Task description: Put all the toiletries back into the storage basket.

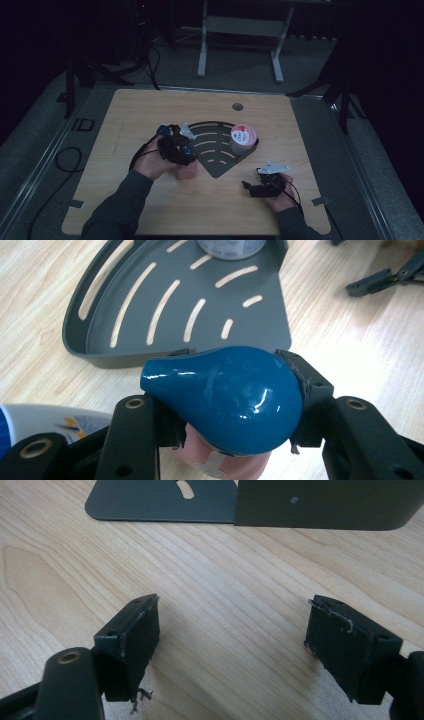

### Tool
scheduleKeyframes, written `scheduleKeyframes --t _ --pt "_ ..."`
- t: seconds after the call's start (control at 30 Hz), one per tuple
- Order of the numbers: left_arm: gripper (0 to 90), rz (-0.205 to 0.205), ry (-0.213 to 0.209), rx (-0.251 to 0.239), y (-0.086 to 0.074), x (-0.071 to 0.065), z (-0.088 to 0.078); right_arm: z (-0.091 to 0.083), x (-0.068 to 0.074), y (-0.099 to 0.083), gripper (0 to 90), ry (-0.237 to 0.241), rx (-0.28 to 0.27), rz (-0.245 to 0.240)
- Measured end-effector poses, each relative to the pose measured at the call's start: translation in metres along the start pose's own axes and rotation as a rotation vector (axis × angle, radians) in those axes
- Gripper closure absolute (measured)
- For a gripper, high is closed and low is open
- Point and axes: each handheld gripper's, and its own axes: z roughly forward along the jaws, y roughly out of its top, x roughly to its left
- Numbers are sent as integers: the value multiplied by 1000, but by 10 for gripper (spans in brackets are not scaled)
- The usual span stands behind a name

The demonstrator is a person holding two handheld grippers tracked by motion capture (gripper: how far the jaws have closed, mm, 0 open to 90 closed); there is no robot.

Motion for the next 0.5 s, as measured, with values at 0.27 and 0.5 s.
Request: scheduleKeyframes --t 0.27,0.5 --pt "510 12 -17 -2 8 -2 -2 0 0 0 210 1 -1 -2" --pt "510 26 -30 0 15 -4 -1 0 0 0 210 1 -1 -2"
